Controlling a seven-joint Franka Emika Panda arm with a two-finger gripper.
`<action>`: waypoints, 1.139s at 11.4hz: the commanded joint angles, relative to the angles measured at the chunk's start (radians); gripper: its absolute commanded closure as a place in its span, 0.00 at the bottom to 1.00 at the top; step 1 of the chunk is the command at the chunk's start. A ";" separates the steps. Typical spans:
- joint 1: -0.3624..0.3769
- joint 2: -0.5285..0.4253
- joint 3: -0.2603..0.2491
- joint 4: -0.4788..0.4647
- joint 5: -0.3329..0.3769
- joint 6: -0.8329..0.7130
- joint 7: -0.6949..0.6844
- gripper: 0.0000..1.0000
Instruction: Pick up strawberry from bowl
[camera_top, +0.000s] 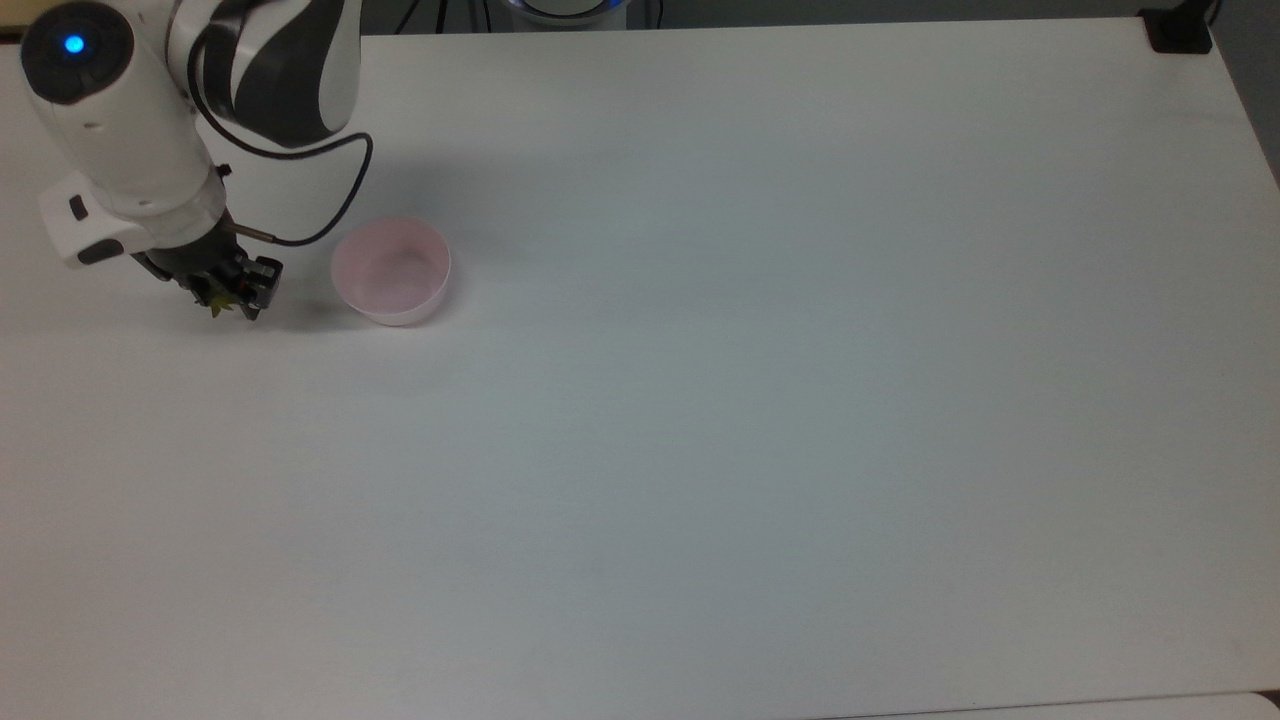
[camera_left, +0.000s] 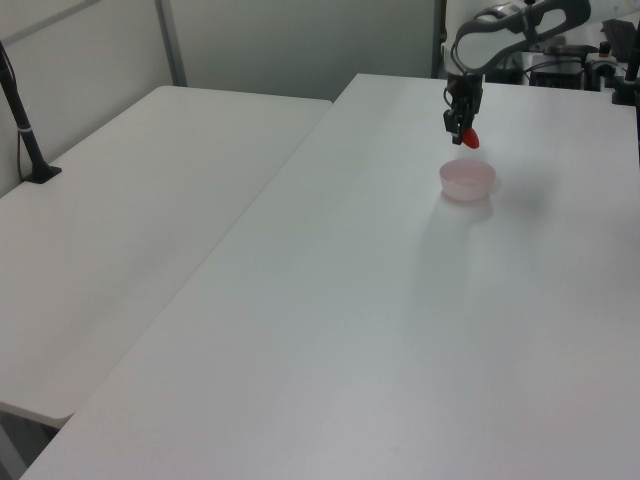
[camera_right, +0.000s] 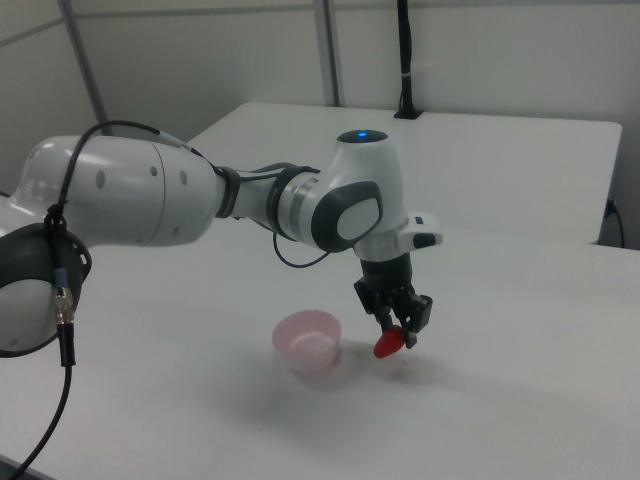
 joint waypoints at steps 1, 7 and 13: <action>0.004 0.021 -0.002 0.006 -0.029 0.034 -0.007 0.48; 0.012 -0.083 0.001 0.007 -0.026 -0.037 0.002 0.13; 0.287 -0.331 -0.005 0.007 -0.020 -0.410 0.100 0.00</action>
